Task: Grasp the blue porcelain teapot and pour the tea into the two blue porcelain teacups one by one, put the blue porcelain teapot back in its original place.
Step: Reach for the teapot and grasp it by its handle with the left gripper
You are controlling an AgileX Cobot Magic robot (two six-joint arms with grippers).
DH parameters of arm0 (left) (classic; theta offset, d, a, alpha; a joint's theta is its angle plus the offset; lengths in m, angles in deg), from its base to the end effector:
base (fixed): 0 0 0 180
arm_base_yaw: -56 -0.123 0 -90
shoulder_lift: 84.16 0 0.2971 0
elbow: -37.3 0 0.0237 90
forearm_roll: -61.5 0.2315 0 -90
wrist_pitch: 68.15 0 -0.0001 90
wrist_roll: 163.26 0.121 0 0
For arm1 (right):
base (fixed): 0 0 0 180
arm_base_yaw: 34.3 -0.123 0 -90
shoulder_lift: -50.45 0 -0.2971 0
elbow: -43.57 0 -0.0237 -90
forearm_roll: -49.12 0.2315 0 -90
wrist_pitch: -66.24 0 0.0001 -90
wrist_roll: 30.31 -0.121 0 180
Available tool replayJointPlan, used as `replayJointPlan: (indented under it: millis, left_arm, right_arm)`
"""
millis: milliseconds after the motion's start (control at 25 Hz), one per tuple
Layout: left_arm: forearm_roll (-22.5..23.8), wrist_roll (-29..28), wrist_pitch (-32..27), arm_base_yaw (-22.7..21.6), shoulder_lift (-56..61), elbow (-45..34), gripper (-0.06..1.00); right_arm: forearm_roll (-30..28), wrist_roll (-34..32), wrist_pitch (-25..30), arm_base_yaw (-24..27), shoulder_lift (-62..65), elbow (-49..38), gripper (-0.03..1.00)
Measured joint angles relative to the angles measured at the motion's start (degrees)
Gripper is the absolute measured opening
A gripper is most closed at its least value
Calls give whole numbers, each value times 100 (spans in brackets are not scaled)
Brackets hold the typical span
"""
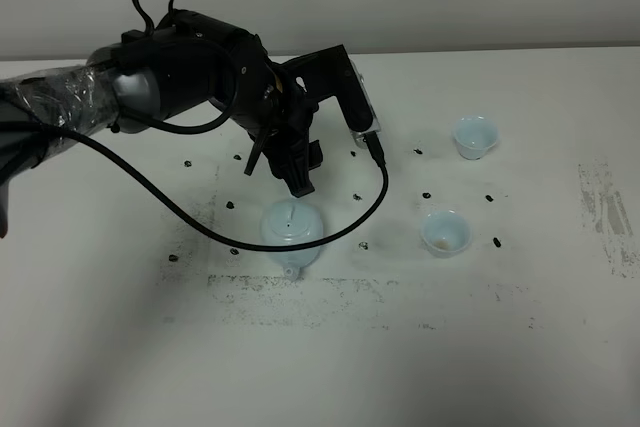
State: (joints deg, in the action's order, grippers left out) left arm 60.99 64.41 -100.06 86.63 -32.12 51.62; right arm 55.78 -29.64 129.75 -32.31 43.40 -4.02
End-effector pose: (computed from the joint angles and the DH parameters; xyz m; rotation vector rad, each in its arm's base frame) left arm 0.4065 -0.2413 0.1863 1.6000 1.9776 0.1080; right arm -0.0131 0.0130 0.2562 0.0129 2.0583 0.1105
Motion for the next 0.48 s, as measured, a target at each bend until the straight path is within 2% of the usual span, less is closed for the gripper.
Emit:
replayJointPlan:
  millis: [200, 480]
  left_arm:
    - [0, 215, -110, 34, -35, 0, 54]
    - [52, 239, -85, 34, -253, 0, 52]
  right_arm:
    - [0, 0, 0, 0, 0, 0, 41]
    - [0, 0, 0, 0, 0, 0, 41]
